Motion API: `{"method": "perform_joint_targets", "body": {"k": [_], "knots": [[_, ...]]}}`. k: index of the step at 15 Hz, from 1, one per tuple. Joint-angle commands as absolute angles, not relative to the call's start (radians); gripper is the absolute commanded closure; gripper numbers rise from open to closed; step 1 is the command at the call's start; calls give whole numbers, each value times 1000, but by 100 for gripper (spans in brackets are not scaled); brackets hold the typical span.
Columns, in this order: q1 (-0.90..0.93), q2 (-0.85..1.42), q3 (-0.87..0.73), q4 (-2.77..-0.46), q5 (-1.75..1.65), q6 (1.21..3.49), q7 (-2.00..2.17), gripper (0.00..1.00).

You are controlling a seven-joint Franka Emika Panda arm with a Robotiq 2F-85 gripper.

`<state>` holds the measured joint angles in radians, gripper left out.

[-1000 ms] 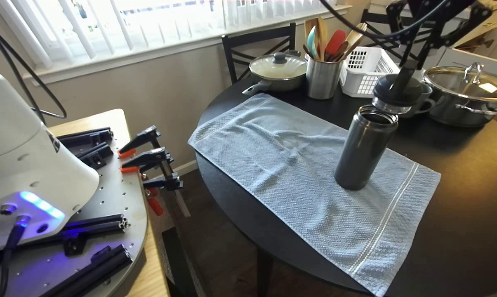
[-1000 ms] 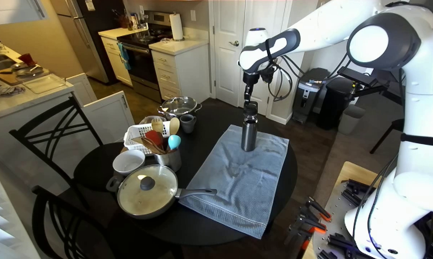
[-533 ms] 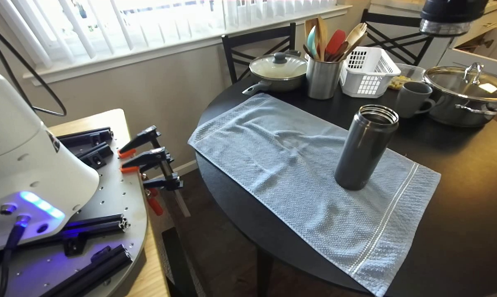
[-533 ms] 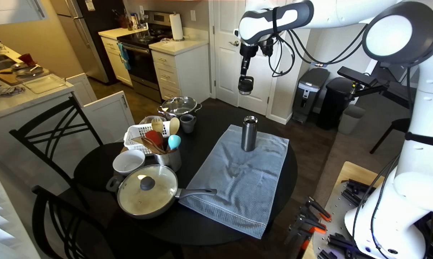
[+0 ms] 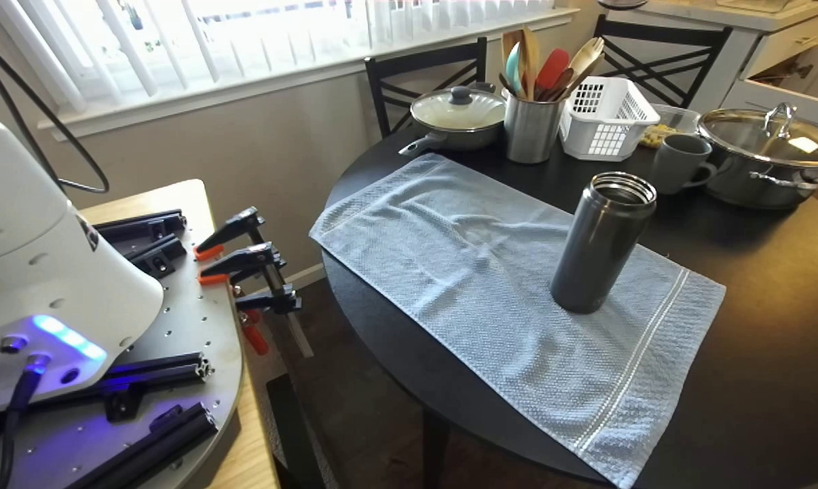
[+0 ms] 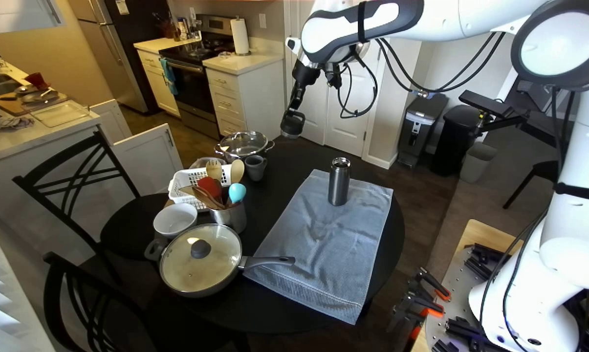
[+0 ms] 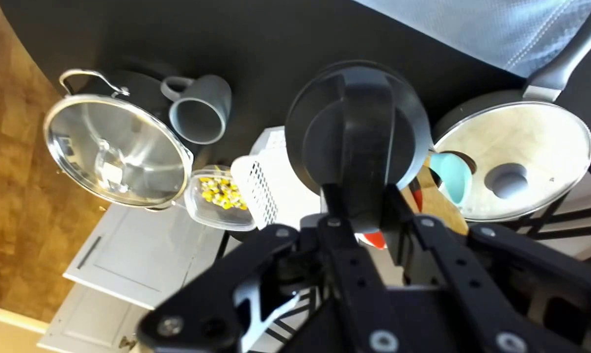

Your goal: Remove the lid from the bottle.

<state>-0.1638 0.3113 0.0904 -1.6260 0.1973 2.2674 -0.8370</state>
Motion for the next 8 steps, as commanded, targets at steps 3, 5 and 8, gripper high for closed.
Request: {"method": "perform_joint_targets", "body": {"k": [3, 5, 8], "knots": [[-122, 221, 138, -1872, 280, 2386, -941, 91], [-96, 205, 135, -1956, 247, 2412, -934, 91], [-40, 190, 108, -2095, 110, 2549, -877, 91]]}}
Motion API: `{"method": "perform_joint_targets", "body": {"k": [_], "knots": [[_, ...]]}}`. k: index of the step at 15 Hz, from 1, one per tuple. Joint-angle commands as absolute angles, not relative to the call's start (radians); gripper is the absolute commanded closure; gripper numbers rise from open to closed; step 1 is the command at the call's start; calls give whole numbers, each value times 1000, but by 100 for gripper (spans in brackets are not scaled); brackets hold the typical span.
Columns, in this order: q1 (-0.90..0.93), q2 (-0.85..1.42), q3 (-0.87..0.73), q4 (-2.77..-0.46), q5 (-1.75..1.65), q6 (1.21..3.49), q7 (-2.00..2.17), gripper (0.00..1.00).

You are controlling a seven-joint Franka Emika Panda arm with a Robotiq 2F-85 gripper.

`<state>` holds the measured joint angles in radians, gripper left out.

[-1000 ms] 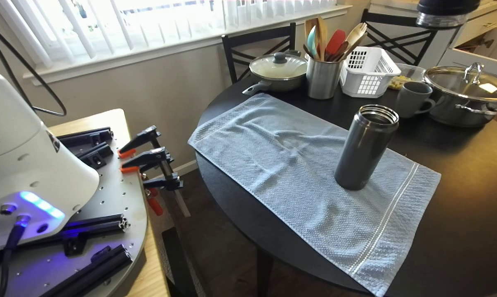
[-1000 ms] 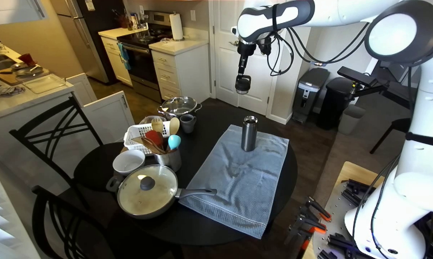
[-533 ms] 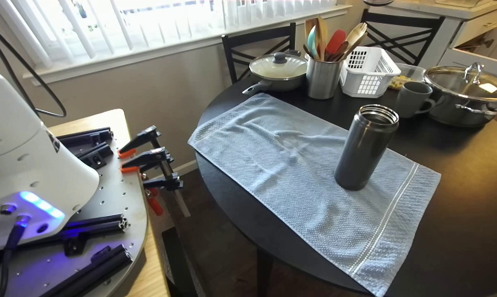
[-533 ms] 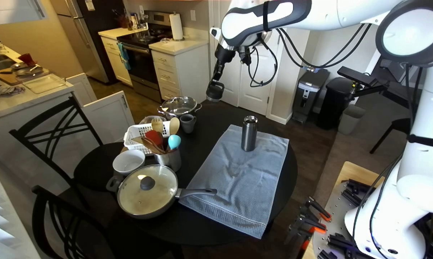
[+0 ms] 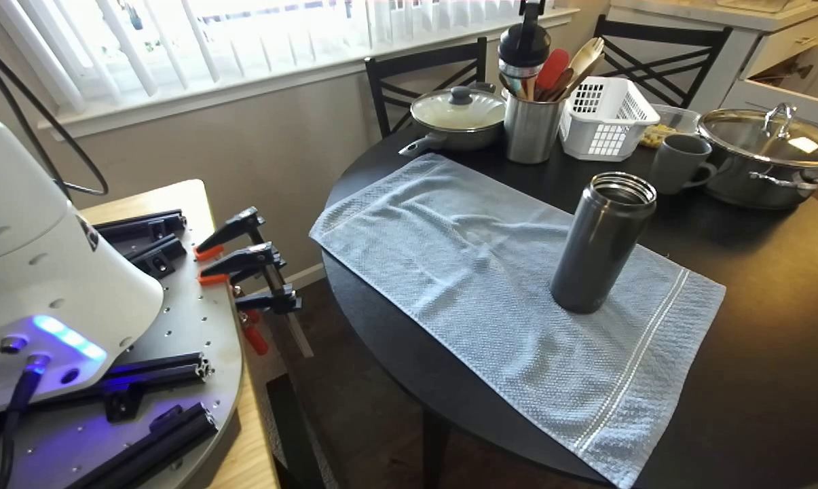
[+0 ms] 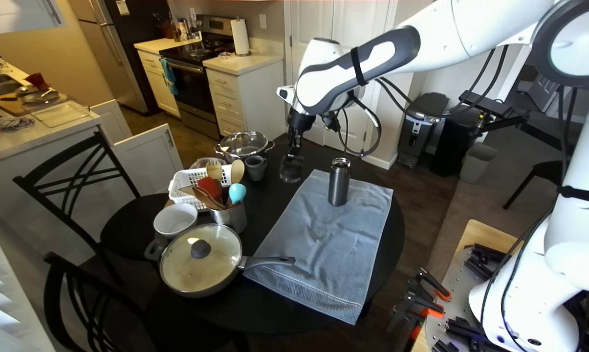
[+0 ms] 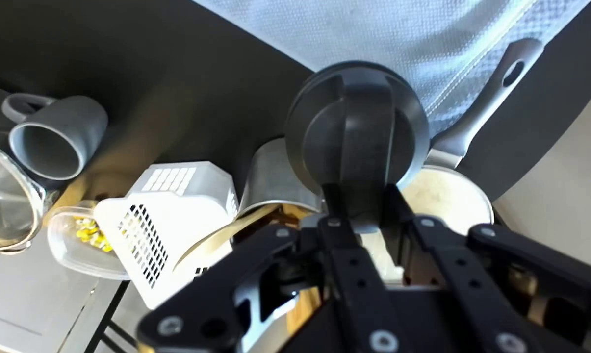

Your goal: Remove the lid from the bottle.

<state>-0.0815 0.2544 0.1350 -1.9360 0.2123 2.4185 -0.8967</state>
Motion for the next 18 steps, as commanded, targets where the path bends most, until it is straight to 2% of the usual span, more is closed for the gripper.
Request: {"method": "perform_joint_targets", "body": {"k": [1, 5, 7, 10, 18], "knots": [[-29, 196, 104, -2138, 69, 2614, -865, 90], [-20, 246, 103, -2288, -4, 2923, -803, 90], [-61, 278, 150, -2329, 58, 2993, -807, 90], [-121, 326, 205, -2353, 102, 2989, -794, 91], [-170, 392, 217, -2346, 68, 2948, -719, 91]]}}
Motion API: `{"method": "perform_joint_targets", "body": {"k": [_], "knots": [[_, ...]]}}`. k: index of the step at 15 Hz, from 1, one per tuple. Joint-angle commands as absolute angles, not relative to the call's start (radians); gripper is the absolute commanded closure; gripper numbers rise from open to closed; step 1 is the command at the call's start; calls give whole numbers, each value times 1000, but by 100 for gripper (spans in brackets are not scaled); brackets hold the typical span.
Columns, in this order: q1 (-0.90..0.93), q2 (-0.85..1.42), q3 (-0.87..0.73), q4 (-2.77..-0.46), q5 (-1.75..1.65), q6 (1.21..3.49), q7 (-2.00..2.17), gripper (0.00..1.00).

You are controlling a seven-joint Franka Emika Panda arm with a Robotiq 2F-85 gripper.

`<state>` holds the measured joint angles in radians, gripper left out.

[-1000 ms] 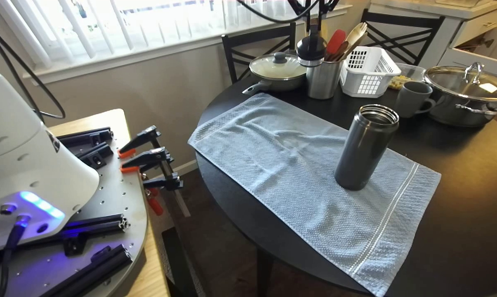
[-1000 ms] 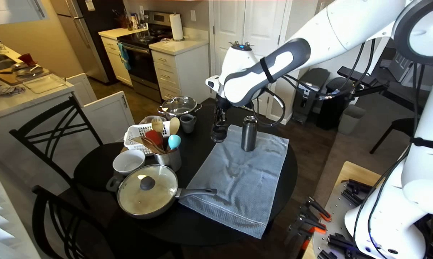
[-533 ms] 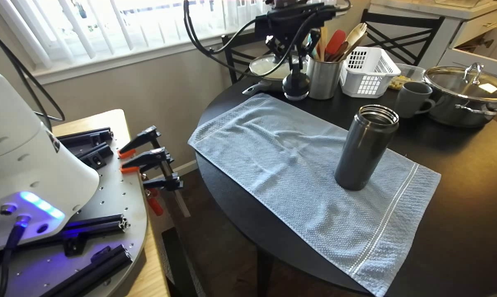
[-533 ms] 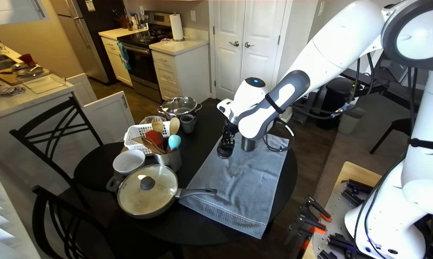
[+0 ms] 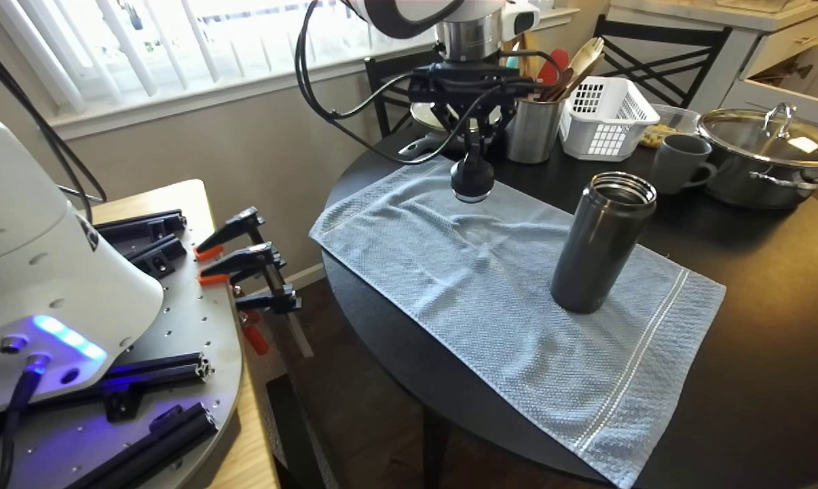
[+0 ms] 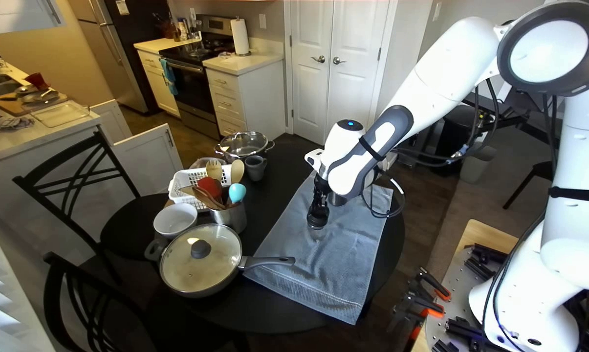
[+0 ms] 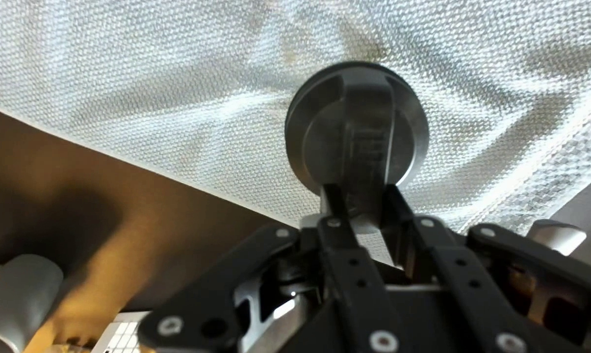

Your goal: Remove the lid from the bottle.

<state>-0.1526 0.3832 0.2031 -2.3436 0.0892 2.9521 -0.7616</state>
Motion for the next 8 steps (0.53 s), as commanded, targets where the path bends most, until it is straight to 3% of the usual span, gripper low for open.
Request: {"method": "perform_joint_targets", "body": {"k": [1, 8], "knots": [[-174, 401, 223, -2349, 68, 2959, -719, 91], [-149, 458, 199, -2346, 11, 2954, -684, 91]]}}
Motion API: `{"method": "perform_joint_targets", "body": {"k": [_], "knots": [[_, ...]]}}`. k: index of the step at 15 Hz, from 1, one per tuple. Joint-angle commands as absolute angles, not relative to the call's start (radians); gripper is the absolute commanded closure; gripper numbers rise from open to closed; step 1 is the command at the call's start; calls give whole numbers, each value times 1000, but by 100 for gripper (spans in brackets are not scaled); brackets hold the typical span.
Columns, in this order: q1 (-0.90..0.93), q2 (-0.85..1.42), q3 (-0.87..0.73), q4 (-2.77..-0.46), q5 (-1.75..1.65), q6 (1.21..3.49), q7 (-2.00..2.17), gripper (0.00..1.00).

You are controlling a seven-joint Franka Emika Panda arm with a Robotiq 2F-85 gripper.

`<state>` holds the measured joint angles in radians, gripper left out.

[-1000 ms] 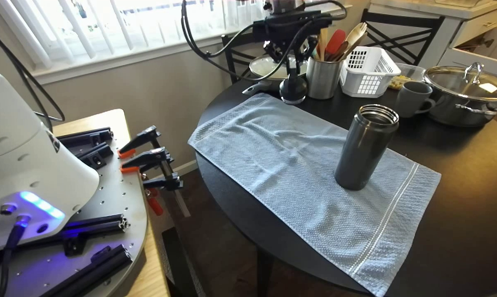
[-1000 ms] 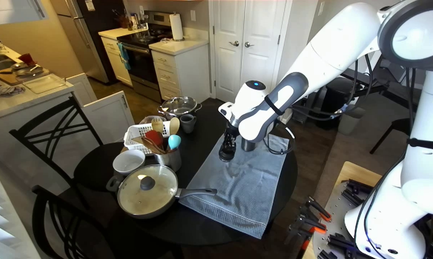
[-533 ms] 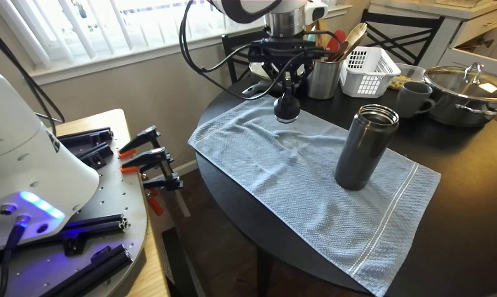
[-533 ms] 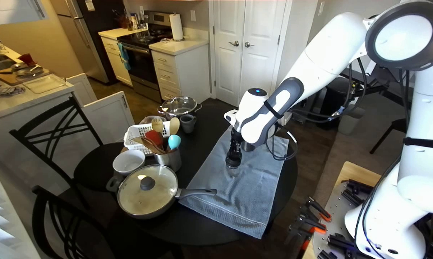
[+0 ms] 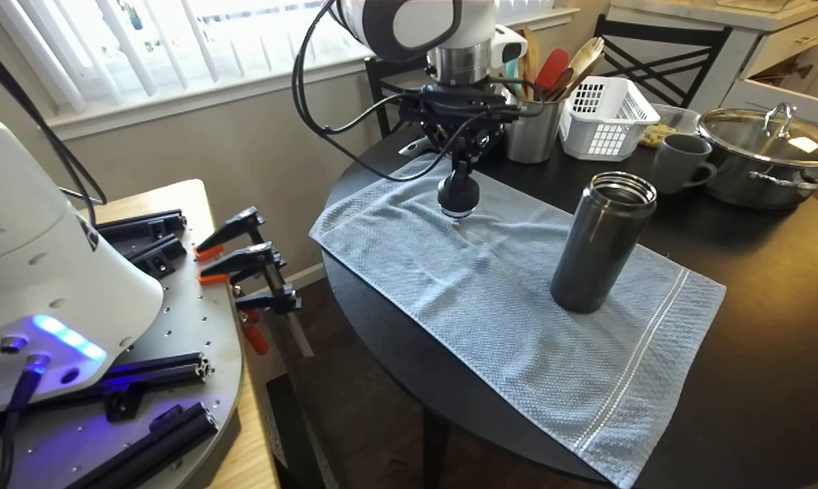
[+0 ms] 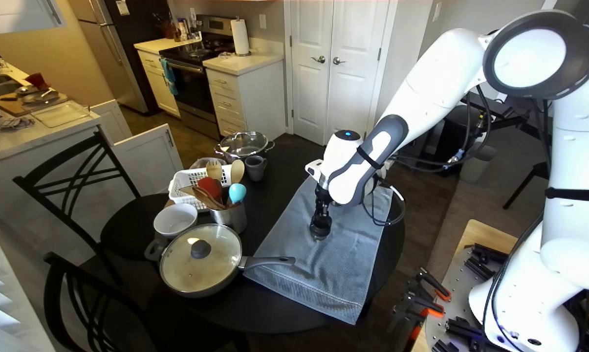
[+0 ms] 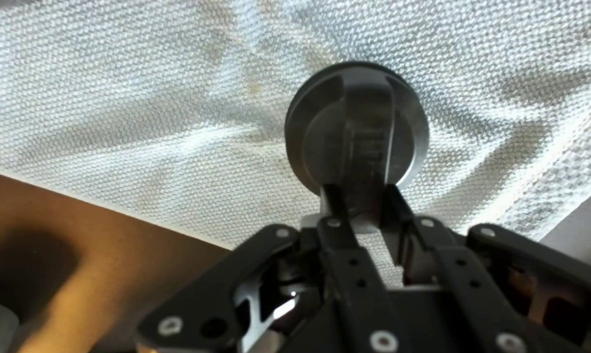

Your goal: Remove the lid from the bottle.

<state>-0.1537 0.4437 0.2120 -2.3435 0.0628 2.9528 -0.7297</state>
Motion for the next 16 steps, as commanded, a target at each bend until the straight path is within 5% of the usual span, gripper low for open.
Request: {"method": "perform_joint_targets", "body": {"k": [1, 14, 16], "knots": [[-142, 467, 189, -2344, -6, 2949, -674, 91], [-127, 515, 167, -2329, -122, 2924, -647, 91], [-123, 514, 163, -2328, -129, 2914, -641, 52]]}}
